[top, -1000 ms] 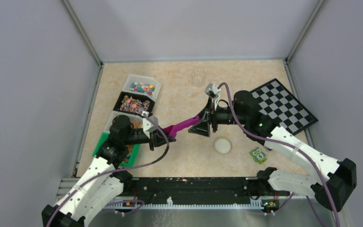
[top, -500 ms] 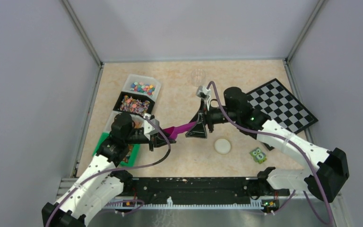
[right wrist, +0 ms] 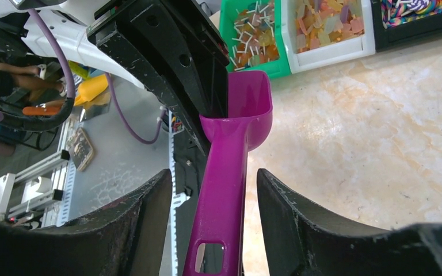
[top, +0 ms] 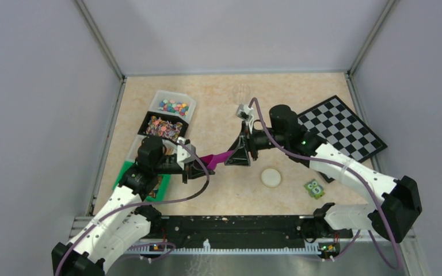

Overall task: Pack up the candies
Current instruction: Pick up the spatula from the center of the board.

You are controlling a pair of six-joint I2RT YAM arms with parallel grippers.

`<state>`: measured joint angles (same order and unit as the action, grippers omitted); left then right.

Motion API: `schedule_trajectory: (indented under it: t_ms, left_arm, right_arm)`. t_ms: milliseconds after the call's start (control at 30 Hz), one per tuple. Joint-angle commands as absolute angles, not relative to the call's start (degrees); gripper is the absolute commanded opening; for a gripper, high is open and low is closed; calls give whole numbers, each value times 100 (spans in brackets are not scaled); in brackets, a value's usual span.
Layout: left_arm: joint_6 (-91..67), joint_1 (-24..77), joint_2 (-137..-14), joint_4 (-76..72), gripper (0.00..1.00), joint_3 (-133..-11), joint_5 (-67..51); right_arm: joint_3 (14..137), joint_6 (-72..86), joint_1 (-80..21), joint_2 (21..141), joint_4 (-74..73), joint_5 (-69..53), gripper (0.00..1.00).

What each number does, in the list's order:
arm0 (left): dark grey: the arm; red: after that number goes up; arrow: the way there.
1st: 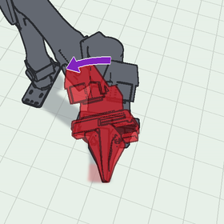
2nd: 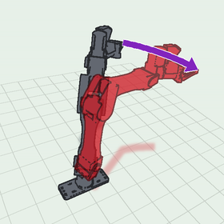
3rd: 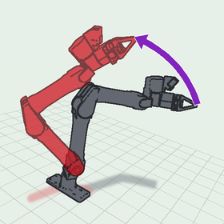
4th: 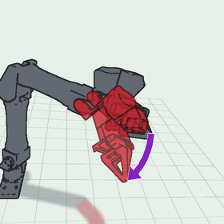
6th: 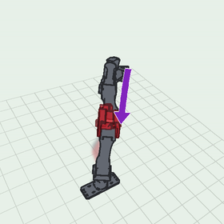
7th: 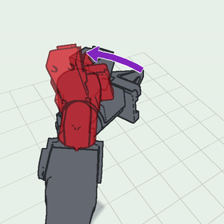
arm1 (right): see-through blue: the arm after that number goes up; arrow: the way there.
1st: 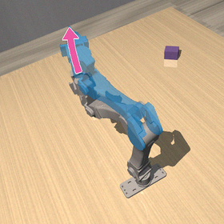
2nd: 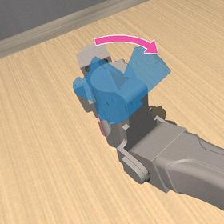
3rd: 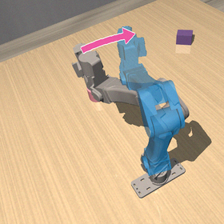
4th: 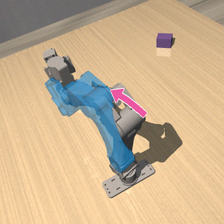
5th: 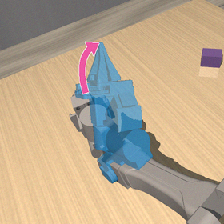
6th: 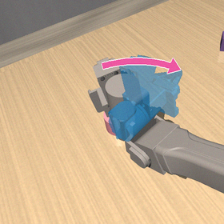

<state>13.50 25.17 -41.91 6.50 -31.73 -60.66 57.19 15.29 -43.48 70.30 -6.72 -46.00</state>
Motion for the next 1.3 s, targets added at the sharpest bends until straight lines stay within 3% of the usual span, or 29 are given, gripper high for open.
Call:
schedule_trajectory:
  t_ms: [0,267,300,433,467,533,633,667,800,1267]
  left_arm:
    - [1346,2500,-4195,358,0,-3349,-6212]
    - [1343,2505,-4201,312,0,-3335,-6252]
    - [1337,2499,-4203,308,0,-3338,-6249]
    - [1344,2503,-4173,309,0,-3331,-6175]
    - [1312,2500,-4155,308,9,-3333,-6038]
    - [1200,2505,-4071,353,45,-3348,-5572]
    - [928,2502,-3896,441,88,-3416,-4711]
    - [693,2505,-3816,425,97,-3426,-4363]
    - [-739,2505,-3609,532,99,-3587,-2412]
    - [-3087,2455,-4489,3674,99,-5266,2783]
  right_arm:
    - [5947,1530,-4430,7088,-406,-4661,54]
    - [5989,1547,-4455,7197,-367,-4657,44]
    - [5991,1551,-4464,7204,-354,-4650,39]
    - [5988,1594,-4460,7228,-276,-4654,2]
    - [5986,1603,-4462,7216,-234,-4655,0]
    - [5963,1614,-4465,7188,-181,-4614,0]
    - [5937,1569,-4463,7081,-163,-4389,0]
    - [5944,1533,-4462,7034,-183,-4307,0]
    - [5979,1390,-4462,6916,-282,-3882,0]
    - [6577,1028,-4835,7350,-1011,-2068,0]
